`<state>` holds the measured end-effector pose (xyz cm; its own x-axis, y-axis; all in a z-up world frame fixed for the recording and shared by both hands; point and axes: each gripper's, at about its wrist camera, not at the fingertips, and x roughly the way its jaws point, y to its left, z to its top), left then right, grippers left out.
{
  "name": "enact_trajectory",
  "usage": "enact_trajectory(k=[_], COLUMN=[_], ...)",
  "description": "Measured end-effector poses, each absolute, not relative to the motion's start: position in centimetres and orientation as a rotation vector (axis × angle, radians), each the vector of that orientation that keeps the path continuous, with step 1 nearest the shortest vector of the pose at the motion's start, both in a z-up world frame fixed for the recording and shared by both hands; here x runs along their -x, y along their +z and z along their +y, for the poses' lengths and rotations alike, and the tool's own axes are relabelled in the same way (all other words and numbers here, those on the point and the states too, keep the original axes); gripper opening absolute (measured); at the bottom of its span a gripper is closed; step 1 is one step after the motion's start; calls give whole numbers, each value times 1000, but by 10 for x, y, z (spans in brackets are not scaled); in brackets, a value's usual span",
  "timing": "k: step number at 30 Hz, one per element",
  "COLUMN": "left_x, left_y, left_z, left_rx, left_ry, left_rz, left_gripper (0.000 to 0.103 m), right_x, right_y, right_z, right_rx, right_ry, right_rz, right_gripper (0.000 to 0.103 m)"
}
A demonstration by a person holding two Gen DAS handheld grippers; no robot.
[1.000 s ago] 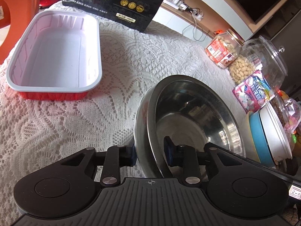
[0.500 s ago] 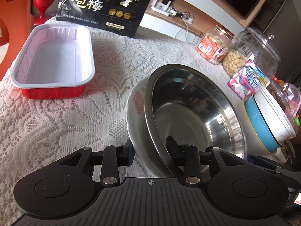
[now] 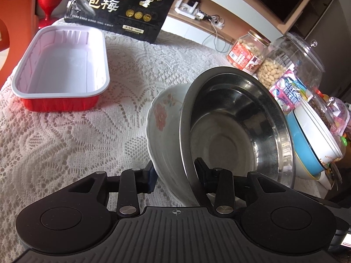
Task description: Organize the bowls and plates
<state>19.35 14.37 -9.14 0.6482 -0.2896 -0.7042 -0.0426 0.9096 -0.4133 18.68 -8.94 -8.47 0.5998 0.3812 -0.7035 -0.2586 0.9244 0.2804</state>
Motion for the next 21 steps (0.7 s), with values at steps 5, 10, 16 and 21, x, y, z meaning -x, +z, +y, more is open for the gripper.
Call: enact_trajectory(k=[5, 10, 16, 21], left_x=[-194, -198, -212, -215], left_y=[-91, -90, -91, -92], left_z=[144, 141, 140, 136], left_rx=[416, 396, 397, 376], left_ry=[-138, -140, -157, -163], left_rz=[861, 861, 857, 849], left_gripper=[39, 39, 39, 40], right_x=[-185, -188, -198, -207], right_y=[-83, -84, -83, -84], right_z=[-86, -84, -85, -88], right_rx=[-143, -135, -144, -164], right_ry=[414, 410, 383, 370], right_rz=[848, 852, 866, 871], right_gripper=[44, 44, 44, 44])
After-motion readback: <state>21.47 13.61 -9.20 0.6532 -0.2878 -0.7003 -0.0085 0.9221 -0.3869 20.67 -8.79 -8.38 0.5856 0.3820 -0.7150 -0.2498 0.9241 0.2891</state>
